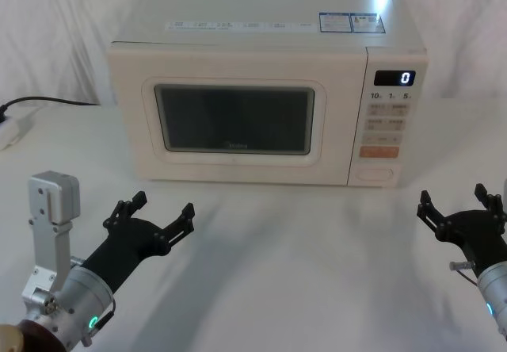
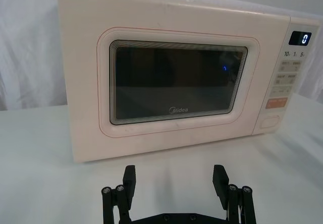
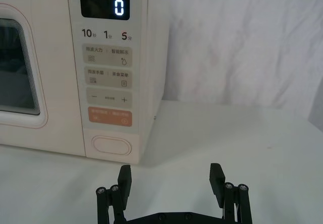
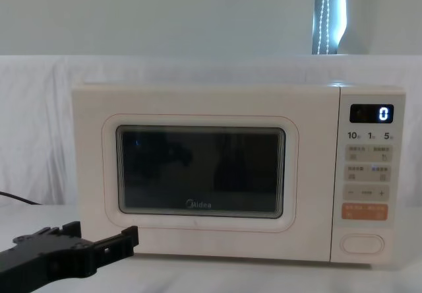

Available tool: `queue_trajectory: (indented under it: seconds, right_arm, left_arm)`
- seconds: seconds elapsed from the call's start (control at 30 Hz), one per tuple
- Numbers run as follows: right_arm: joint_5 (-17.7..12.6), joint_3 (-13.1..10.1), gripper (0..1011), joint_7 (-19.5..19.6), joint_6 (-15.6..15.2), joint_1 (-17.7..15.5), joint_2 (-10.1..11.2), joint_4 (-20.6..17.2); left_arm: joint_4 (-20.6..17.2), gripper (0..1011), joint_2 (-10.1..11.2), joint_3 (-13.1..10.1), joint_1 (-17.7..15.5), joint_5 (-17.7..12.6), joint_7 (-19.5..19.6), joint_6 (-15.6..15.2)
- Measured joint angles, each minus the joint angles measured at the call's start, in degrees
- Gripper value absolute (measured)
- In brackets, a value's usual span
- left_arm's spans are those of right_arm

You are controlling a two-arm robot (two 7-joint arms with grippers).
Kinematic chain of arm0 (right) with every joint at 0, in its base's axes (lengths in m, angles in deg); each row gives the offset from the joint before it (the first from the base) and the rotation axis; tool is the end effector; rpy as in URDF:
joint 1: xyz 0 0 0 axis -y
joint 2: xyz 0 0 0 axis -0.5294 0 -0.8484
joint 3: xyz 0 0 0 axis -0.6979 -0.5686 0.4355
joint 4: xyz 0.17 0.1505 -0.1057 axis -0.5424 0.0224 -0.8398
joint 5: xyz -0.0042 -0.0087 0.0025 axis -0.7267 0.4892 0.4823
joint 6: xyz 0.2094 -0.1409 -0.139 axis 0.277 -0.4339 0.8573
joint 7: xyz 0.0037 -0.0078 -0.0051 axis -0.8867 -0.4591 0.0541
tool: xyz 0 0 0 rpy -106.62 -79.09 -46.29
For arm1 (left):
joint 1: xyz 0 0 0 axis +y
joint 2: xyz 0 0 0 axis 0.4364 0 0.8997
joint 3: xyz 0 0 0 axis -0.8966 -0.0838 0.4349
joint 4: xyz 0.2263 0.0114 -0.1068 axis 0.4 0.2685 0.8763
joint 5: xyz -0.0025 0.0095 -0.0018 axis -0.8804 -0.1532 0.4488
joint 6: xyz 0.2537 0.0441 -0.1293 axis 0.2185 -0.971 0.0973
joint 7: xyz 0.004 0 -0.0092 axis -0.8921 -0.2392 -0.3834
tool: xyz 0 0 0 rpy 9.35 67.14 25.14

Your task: Press the button to open the microwave door with one hand; close the microwave door with the other hand.

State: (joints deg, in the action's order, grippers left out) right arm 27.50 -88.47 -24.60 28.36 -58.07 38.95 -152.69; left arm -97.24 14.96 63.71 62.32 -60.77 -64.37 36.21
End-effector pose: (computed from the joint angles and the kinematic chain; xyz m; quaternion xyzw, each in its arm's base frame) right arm 0.3077 -0.0202 -0.2659 -0.0185 -0.0241 -0.6805 0.7321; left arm 0.3107 0.0288 -0.2402 -0.0092 0.0469 0.5223 0.8514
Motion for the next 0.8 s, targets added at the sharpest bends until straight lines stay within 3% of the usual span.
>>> queue_trajectory:
  seconds: [0.8]
  right_arm:
    - [0.0, 0.0, 1002, 0.0, 0.0, 0.0, 0.0, 0.0]
  left_arm:
    - [0.0, 1001, 0.0, 0.0, 0.0, 0.0, 0.0, 0.0]
